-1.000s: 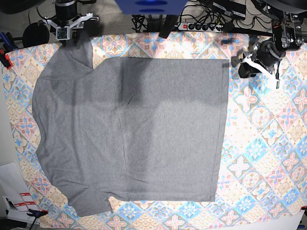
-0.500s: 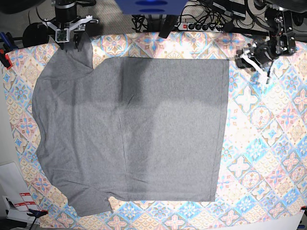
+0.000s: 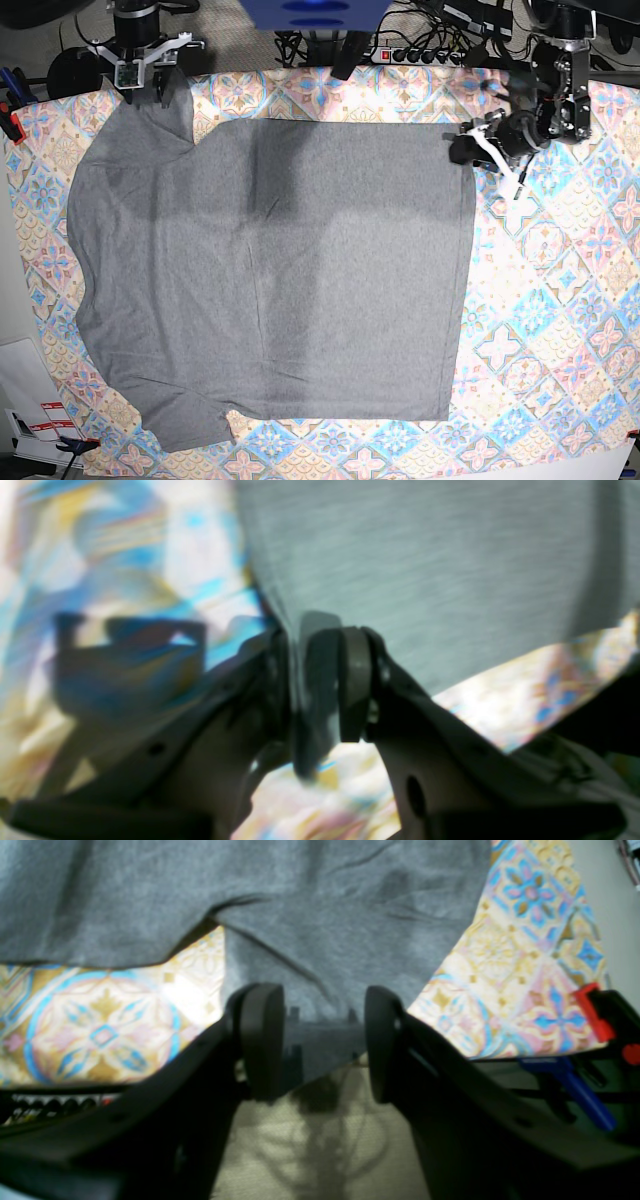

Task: Fold the T-shirt properly
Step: 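Move both grippers down to the shirt's shoulder corners, then grasp the shirt's shoulder corners with both grippers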

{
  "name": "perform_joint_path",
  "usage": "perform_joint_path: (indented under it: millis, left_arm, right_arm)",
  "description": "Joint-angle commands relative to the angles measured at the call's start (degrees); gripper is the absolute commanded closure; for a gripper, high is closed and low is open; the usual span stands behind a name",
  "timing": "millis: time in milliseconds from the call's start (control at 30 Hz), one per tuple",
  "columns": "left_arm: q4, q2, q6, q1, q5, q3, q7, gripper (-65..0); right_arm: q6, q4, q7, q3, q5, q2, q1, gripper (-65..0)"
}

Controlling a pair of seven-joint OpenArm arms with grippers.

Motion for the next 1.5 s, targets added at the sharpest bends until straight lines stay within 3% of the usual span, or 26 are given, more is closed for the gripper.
perform_joint_path:
  millis: [0,400,467,567,667,767,1000,1200,1467]
  left_arm:
    - [-0.1,-0.4,-0.4,0.8,1.2,0.8,2.6,-15.4]
    - [-0.1,0.4,-1.5,1.0,1.6,2.9,2.5,-15.4]
    - [-0.1,0.4,-1.5,1.1,1.6,2.8,2.5,-15.4]
    - [-0.1,0.4,-1.5,1.1,1.6,2.8,2.5,-15.4]
    - [-0.1,0.4,-1.5,1.2,1.6,2.8,2.5,-15.4]
    - [-0.1,0.4,-1.5,1.2,1.6,2.9,2.5,-15.4]
    - [-0.1,0.4,-1.5,1.1,1.7,2.8,2.5,-15.4]
    - [-0.1,0.4,-1.5,1.1,1.7,2.8,2.5,-15.4]
    - [-0.1,0.3,-1.5,1.2,1.7,2.7,2.5,-15.4]
  right_arm:
    - [-0.5,0.6,1.3,1.0,0.2,0.3,-0.2,-25.6]
    - [-0.4,0.2,-1.0,4.6,0.3,0.2,1.6,-26.3]
    - [2.9,0.2,-1.0,4.8,2.3,0.2,1.7,-29.3]
    - [11.2,0.0,-1.9,7.9,13.7,0.2,3.9,-34.4]
    - [16.6,-0.9,-8.0,14.0,20.8,0.2,5.4,-35.6]
    - [19.3,-1.2,-12.4,18.7,21.8,0.2,8.3,-35.6]
    - [30.2,-1.2,-21.2,23.9,24.7,-0.1,10.5,-35.7]
    - [32.5,-7.2,-25.0,23.9,32.2,0.1,13.3,-35.7]
    - [35.8,-14.4,-25.2,23.9,32.6,0.1,16.1,-35.7]
